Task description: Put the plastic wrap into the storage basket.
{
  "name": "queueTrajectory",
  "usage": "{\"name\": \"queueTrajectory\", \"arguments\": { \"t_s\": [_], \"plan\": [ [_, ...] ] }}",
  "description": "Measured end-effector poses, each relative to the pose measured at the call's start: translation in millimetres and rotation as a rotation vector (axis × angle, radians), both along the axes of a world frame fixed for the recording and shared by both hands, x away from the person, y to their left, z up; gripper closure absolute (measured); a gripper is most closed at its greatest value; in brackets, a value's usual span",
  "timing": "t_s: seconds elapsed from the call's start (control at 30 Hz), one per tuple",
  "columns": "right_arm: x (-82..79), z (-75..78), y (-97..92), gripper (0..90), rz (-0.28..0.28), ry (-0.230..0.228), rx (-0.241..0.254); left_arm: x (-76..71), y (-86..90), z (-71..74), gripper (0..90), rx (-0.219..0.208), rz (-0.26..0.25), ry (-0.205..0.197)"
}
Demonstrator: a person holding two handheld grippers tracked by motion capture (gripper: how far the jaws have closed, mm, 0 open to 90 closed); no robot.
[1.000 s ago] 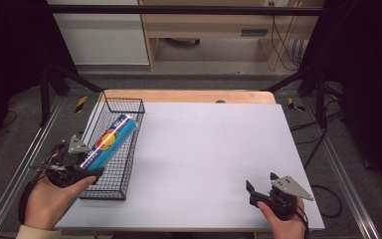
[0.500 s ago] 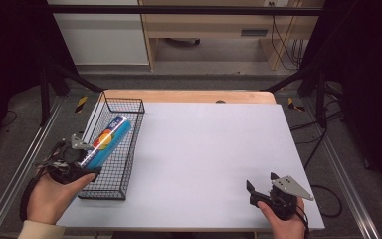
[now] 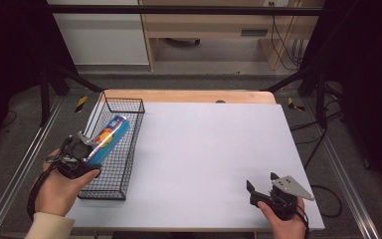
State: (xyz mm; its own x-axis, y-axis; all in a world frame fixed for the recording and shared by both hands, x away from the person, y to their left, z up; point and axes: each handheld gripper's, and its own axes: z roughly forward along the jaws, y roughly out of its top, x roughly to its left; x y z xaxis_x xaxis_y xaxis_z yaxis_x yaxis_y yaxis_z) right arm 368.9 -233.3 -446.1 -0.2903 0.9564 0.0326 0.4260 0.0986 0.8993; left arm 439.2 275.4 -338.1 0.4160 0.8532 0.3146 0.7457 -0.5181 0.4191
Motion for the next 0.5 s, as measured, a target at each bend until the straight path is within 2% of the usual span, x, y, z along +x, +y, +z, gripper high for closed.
{"name": "queueTrajectory", "arguments": {
  "t_s": [0.13, 0.5],
  "plan": [
    [0.2, -0.1, 0.0, 15.0, 0.0, 0.001, 0.001, 2.0, -0.6, -2.4, 32.2, 0.024, 0.003, 0.007],
    [0.1, 0.2, 0.1, 15.0, 0.002, 0.002, 0.002, 6.2, -4.8, -10.2, 32.2, 0.041, 0.001, 0.031]
  ]
}}
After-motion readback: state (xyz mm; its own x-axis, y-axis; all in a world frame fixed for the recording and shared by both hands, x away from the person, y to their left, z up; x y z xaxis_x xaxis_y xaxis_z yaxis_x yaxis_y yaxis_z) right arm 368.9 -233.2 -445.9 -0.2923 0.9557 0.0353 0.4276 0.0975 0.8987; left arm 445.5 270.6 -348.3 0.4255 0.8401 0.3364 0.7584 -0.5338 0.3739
